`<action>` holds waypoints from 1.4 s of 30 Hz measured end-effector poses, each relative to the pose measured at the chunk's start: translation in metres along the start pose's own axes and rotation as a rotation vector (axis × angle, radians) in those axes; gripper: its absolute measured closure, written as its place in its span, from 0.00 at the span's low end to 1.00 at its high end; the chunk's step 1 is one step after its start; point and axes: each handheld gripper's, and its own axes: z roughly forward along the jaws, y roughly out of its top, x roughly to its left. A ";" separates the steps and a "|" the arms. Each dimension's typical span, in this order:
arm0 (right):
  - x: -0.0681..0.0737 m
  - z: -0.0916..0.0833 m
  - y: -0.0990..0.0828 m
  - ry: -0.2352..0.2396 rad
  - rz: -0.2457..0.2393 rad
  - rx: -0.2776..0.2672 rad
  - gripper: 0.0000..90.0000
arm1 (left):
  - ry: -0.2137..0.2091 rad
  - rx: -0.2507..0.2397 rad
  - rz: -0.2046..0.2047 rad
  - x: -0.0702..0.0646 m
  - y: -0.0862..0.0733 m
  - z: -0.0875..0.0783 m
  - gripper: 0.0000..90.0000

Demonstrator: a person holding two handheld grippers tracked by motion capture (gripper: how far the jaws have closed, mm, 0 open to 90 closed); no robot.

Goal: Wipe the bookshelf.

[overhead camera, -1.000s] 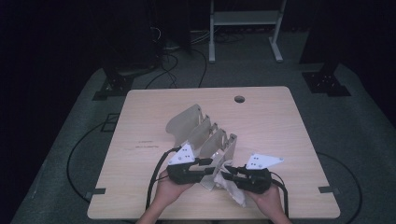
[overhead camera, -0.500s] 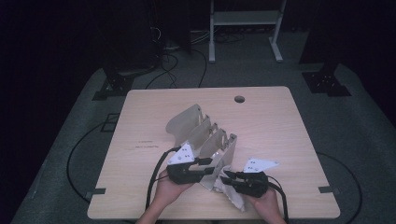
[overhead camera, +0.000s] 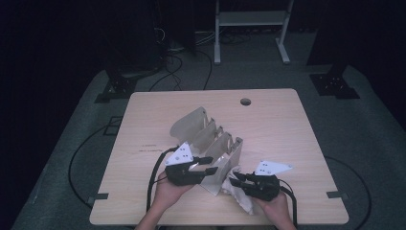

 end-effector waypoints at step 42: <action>-0.069 -0.042 -0.008 -0.219 0.086 0.018 0.81 | 0.093 -0.025 -0.032 0.030 0.002 -0.023 0.61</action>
